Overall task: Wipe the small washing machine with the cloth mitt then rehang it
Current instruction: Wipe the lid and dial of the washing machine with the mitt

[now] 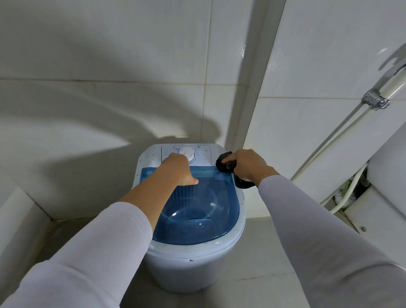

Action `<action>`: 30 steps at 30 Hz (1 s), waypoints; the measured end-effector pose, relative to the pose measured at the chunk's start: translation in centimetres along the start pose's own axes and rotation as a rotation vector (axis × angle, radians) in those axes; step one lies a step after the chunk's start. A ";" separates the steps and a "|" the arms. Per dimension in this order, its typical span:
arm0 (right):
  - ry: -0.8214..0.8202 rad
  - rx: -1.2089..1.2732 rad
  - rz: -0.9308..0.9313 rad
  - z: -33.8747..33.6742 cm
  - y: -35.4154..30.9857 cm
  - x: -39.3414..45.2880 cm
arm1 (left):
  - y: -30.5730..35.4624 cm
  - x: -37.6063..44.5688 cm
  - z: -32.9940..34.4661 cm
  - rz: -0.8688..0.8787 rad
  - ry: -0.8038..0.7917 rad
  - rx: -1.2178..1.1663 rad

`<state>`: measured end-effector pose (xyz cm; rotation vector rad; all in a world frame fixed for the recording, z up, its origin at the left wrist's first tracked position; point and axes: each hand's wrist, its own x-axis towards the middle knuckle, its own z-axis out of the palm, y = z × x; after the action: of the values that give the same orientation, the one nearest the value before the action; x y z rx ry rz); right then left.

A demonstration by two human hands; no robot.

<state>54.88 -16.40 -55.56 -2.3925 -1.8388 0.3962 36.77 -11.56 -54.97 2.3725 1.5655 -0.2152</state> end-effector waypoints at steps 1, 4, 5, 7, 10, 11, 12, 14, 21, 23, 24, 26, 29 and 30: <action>-0.013 0.000 0.013 -0.2 0.4 -0.1 | 0.0 0.0 0.0 0.000 0.002 -0.003; -0.007 0.061 0.074 -0.9 1.5 -0.4 | 0.0 0.2 0.2 -0.002 0.005 -0.003; 0.027 0.104 0.089 -1.1 1.7 -0.3 | 0.0 0.3 0.2 -0.003 0.004 -0.001; 0.109 0.184 0.100 -1.3 1.7 0.1 | 0.0 0.3 0.2 -0.001 0.007 -0.002; 0.166 0.243 0.082 -1.3 0.4 1.1 | -0.1 0.3 0.3 0.001 0.012 -0.018; 0.172 0.238 0.072 -1.2 -0.1 1.5 | -0.2 0.4 0.3 0.001 0.015 -0.021; 0.169 0.227 0.064 -1.1 -0.7 1.8 | -0.2 0.4 0.4 0.003 0.019 -0.021; 0.134 0.177 0.042 -0.6 -1.7 2.4 | -0.3 0.4 0.4 0.005 0.024 -0.022; 0.004 0.038 -0.032 0.2 -1.6 2.8 | -0.3 0.7 0.4 0.005 0.031 -0.022; -0.011 0.029 -0.051 0.2 -1.0 2.4 | -0.2 0.7 0.5 0.008 0.033 -0.017; -0.013 0.027 -0.056 0.2 -0.6 2.1 | -0.3 0.6 0.6 0.011 0.034 -0.015; -0.005 0.037 -0.050 0.4 -0.2 1.6 | -0.3 0.6 0.7 0.014 0.037 -0.020; 0.012 0.055 -0.027 0.6 0.2 0.8 | -0.4 0.4 0.7 0.015 0.042 -0.030; 0.014 0.056 -0.022 0.7 0.3 0.6 | -0.4 0.3 0.7 0.017 0.044 -0.033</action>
<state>55.14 -16.01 -56.42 -2.3309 -1.8214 0.4215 36.56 -11.37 -55.73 2.3797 1.5556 -0.1341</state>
